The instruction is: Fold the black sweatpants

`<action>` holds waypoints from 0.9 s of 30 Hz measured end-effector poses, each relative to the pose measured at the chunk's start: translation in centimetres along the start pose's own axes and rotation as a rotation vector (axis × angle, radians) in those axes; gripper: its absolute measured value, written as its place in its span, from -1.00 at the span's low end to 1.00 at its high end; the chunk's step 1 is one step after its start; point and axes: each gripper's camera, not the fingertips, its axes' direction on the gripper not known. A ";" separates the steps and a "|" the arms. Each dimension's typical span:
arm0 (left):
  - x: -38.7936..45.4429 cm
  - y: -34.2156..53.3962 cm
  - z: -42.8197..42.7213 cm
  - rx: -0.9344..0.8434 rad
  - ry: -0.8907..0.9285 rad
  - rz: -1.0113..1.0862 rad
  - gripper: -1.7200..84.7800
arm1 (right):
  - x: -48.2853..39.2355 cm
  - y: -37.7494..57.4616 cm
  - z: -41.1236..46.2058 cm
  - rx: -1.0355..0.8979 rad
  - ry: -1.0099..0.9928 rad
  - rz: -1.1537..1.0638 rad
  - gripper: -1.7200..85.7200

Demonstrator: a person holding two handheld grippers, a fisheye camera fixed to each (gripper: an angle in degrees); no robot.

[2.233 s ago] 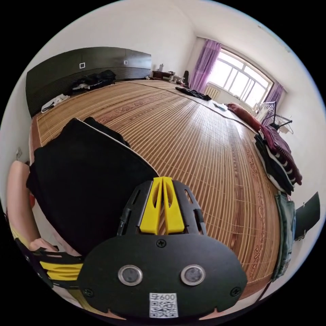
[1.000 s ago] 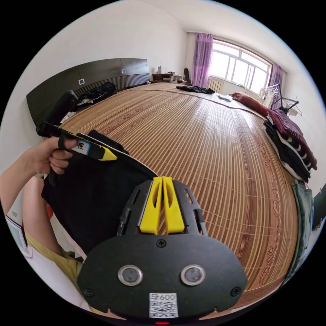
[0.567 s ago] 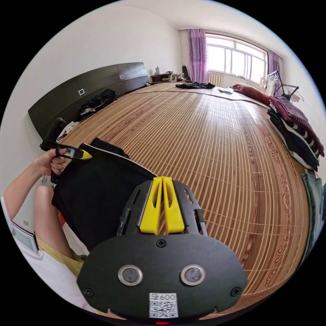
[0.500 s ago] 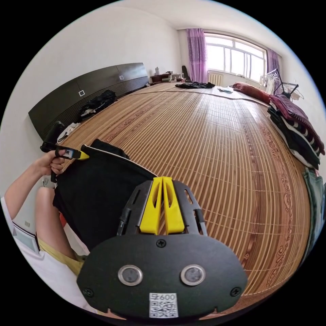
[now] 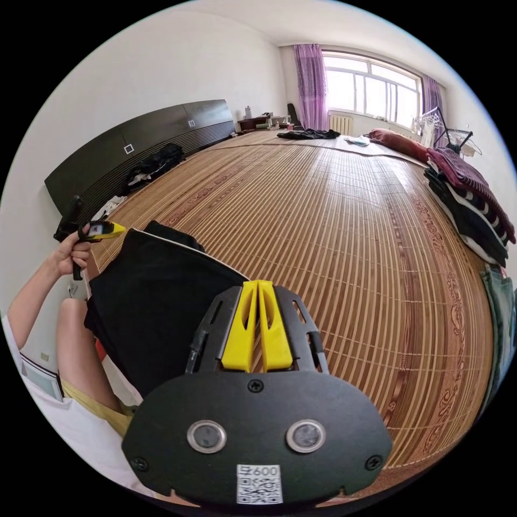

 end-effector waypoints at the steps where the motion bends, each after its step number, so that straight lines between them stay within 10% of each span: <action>1: -0.2 -0.1 -0.2 0.009 0.032 -0.022 -0.88 | 0.1 -0.2 -0.1 -0.001 0.000 0.000 -0.98; 8: -0.4 -1.0 1.6 -0.165 0.084 -0.130 -0.81 | 1.1 -1.1 -1.0 -0.002 -0.028 0.022 -0.98; 27: -2.2 10.6 -1.6 0.062 0.164 -0.110 -0.91 | 1.5 -3.4 -2.6 -0.002 -0.043 0.031 -0.98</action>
